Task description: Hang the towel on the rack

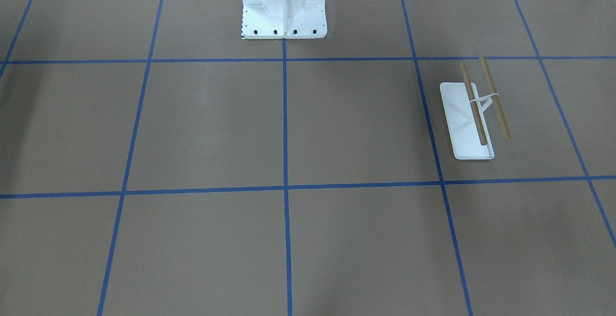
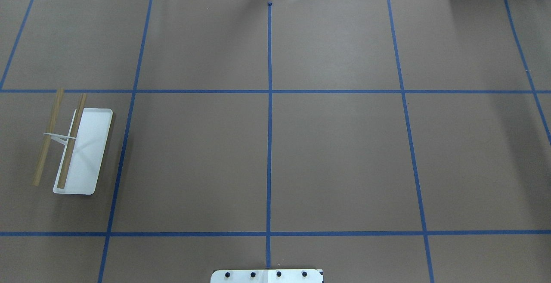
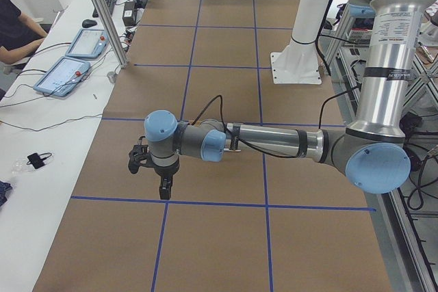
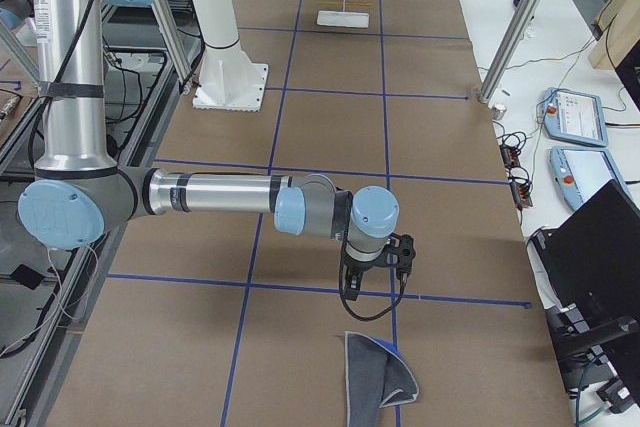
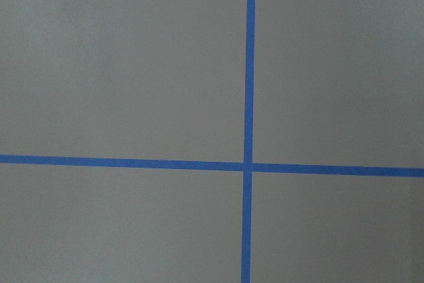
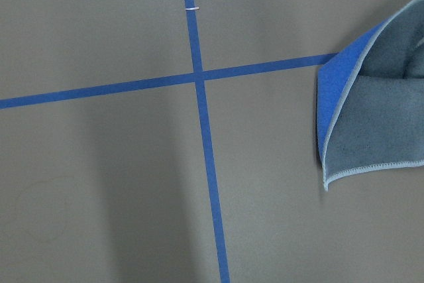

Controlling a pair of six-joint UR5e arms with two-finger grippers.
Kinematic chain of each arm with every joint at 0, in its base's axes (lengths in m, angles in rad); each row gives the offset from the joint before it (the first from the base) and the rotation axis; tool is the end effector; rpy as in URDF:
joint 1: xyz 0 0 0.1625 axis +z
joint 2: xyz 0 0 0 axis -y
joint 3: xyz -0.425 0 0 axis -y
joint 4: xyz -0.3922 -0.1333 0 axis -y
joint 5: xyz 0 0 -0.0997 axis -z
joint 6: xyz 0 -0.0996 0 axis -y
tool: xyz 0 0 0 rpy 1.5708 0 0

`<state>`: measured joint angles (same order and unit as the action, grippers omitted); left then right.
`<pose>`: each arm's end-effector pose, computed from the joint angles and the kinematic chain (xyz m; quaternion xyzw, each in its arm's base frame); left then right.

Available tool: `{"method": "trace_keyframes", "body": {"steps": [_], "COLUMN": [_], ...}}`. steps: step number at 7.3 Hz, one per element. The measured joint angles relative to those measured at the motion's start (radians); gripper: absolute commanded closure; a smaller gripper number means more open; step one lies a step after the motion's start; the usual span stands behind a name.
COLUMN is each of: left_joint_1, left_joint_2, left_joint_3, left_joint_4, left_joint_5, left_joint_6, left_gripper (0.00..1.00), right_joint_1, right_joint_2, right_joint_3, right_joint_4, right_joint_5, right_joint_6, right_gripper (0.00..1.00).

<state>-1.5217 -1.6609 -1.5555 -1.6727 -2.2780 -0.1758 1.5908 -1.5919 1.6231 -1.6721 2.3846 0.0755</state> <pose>-0.0420 -0.5435 0.6135 0.0436 0.3520 -0.0287 0.9345 0.0704 -0.4764 0.6504 -0.0431 -0.3945 0.0577 0.9161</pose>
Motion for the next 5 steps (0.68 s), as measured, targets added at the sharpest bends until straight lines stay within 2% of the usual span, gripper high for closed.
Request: {"method": "trace_keyframes", "body": {"steps": [5], "left_joint_1": [0.0], "left_joint_2": [0.005], "left_joint_3": [-0.027], "left_joint_4": [0.0], "left_joint_5": [0.001], "left_joint_6": [-0.001], "left_gripper": [0.01], "right_joint_1": [0.0], "right_joint_2": [-0.001], "right_joint_3": [0.008], "right_joint_4": [0.001], "right_joint_5": [-0.001], "right_joint_6": [0.008], "right_gripper": [0.0]}}
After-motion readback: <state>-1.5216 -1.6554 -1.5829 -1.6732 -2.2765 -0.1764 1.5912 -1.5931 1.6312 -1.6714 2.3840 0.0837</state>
